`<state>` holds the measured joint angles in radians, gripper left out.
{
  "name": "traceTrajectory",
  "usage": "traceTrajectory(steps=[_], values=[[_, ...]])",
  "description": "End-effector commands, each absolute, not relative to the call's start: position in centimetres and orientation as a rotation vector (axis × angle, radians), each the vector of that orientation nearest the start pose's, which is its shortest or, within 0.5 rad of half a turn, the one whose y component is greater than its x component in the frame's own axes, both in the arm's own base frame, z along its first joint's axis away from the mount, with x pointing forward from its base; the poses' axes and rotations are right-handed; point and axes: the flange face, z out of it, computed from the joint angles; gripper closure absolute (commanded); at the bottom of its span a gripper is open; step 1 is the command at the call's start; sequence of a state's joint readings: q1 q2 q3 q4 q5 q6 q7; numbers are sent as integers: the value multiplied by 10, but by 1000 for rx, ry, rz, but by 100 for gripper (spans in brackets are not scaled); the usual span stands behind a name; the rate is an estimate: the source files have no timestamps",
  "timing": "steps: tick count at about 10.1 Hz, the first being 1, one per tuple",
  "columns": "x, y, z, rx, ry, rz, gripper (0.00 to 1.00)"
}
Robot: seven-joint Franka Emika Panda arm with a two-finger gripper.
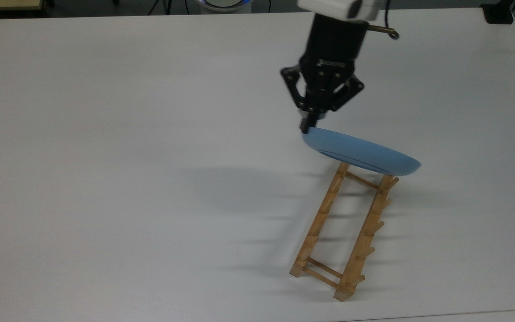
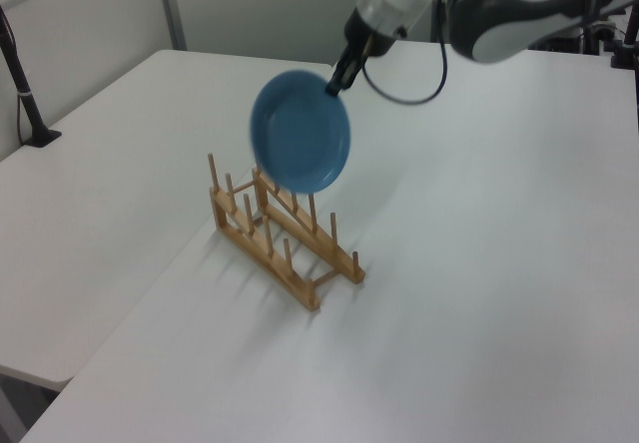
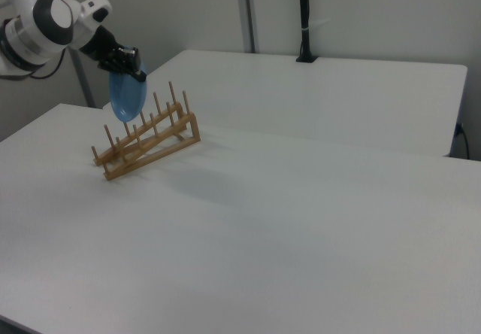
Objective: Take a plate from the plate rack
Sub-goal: 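Lift the blue plate up out of the rack slots and pull it away, then carry the held blue plate away from the rack, tilting it flat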
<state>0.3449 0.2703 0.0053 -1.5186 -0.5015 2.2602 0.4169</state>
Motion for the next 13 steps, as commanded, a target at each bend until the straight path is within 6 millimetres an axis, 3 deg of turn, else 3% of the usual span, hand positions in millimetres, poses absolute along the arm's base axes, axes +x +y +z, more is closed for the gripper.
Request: traceTrajectory(steps=[1, 3, 5, 6, 8, 10, 11, 12, 13], values=[[643, 143, 567, -3232, -243, -651, 100], [633, 70, 544, -3180, -416, -214, 100], [619, 14, 498, -3101, -666, 161, 100], [617, -2, 464, -3048, -768, 277, 100], [623, -20, 385, -2950, -925, 483, 100], [625, -24, 345, -2902, -1049, 595, 100], [626, -22, 339, -2902, -1047, 603, 98], [631, -21, 350, -2953, -975, 570, 64], [639, -17, 369, -3052, -804, 511, 17]])
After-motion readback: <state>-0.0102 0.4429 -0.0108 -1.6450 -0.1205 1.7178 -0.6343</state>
